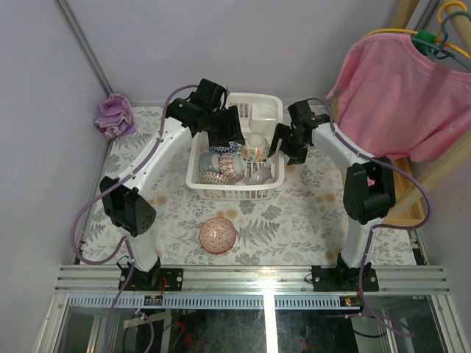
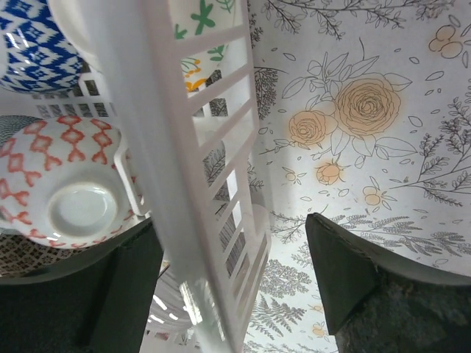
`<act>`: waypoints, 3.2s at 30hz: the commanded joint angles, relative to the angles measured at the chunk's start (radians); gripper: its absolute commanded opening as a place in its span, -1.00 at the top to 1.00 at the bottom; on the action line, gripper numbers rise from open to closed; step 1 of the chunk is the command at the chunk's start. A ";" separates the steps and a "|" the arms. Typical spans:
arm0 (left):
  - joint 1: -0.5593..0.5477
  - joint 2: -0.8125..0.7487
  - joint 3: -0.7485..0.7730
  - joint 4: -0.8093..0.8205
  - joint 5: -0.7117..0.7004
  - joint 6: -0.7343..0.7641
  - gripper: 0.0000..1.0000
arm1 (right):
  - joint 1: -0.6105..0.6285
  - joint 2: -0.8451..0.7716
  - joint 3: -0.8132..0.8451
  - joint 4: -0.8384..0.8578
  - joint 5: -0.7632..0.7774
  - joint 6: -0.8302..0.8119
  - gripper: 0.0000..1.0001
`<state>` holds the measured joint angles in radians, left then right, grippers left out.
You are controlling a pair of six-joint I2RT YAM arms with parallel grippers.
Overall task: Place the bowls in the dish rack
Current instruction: Adjust the bowl in the dish rack, then pick up the bowl from the center of the board.
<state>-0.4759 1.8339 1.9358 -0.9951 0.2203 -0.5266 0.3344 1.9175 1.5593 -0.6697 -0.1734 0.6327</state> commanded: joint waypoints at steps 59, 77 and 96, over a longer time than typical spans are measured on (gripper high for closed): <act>-0.433 -0.170 -0.592 -0.114 -0.022 -0.184 -0.06 | -0.051 -0.613 -0.110 -0.304 -0.067 -0.130 -0.81; -0.484 -0.108 -0.677 -0.029 -0.066 -0.178 0.32 | -0.051 -0.620 -0.129 -0.309 -0.073 -0.134 -0.81; -0.496 -0.233 -0.630 -0.213 -0.220 -0.215 0.26 | -0.052 -0.611 -0.150 -0.301 -0.092 -0.131 -0.81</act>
<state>-0.9581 1.6646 1.2736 -1.0950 0.0380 -0.7231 0.2878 1.3243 1.4128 -0.9596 -0.2302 0.5148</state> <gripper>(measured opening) 0.369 0.906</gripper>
